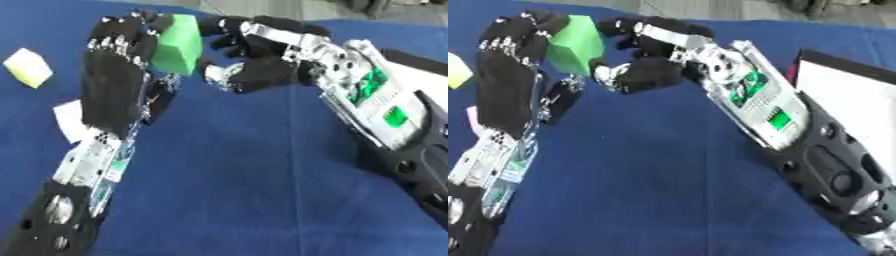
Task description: Pick up the objects with one hand, pass them to the other hand, and then place them into the box on the other side of the table.
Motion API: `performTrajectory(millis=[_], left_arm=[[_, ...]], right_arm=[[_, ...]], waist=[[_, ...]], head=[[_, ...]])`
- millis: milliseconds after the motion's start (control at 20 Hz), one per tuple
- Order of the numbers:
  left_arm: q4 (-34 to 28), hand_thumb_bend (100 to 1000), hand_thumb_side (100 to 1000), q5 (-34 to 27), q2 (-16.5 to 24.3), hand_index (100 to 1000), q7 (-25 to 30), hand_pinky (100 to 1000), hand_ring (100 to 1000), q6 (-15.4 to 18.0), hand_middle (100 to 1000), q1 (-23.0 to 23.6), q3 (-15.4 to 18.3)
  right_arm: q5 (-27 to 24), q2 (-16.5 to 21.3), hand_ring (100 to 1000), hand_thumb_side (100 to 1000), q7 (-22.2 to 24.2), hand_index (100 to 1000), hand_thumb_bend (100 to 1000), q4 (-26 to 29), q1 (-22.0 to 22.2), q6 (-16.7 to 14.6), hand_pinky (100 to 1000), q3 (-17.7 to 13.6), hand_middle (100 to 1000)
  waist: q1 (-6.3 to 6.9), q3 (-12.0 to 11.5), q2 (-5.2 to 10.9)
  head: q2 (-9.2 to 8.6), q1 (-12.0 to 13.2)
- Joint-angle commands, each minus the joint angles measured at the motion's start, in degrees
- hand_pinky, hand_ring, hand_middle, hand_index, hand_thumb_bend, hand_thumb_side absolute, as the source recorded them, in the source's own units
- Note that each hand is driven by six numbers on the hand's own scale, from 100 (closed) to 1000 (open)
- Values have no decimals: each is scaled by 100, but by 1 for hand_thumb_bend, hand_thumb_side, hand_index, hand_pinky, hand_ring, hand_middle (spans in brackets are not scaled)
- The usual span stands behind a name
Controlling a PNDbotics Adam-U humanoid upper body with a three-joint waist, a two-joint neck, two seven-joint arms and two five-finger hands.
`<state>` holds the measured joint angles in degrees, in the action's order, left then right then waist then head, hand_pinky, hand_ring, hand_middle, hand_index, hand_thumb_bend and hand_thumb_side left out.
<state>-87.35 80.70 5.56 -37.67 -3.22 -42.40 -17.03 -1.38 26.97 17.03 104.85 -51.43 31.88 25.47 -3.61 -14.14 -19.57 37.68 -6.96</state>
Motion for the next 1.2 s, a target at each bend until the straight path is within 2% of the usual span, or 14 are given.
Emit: performTrajectory(millis=[50, 700, 950, 1200], left_arm=[[-52, 100, 100, 27, 2, 609, -14, 571, 438, 36, 473, -116, -21], [60, 100, 100, 115, -67, 608, 72, 568, 436, 39, 471, -197, -37], [79, 100, 100, 107, -118, 606, 56, 562, 425, 85, 460, -263, -80], [83, 100, 100, 77, -157, 607, 46, 556, 414, 135, 445, -311, -133]], right_arm=[[-71, 68, 1000, 426, 58, 1000, 100, 42, -106, -22, 1000, -69, 1000], [-108, 32, 1000, 450, 263, 1000, 100, 98, -126, -7, 1000, -42, 1000], [-40, 8, 1000, 508, 240, 1000, 100, 52, -154, -19, 1000, -25, 1000], [84, -16, 1000, 527, 145, 1000, 100, -11, -191, -54, 1000, -8, 1000]], waist=[[16, -6, 94], [-3, -20, 64], [-9, -18, 62], [-14, -30, 60]], head=[[-20, -8], [-7, 13], [-19, 22], [-27, 16]])
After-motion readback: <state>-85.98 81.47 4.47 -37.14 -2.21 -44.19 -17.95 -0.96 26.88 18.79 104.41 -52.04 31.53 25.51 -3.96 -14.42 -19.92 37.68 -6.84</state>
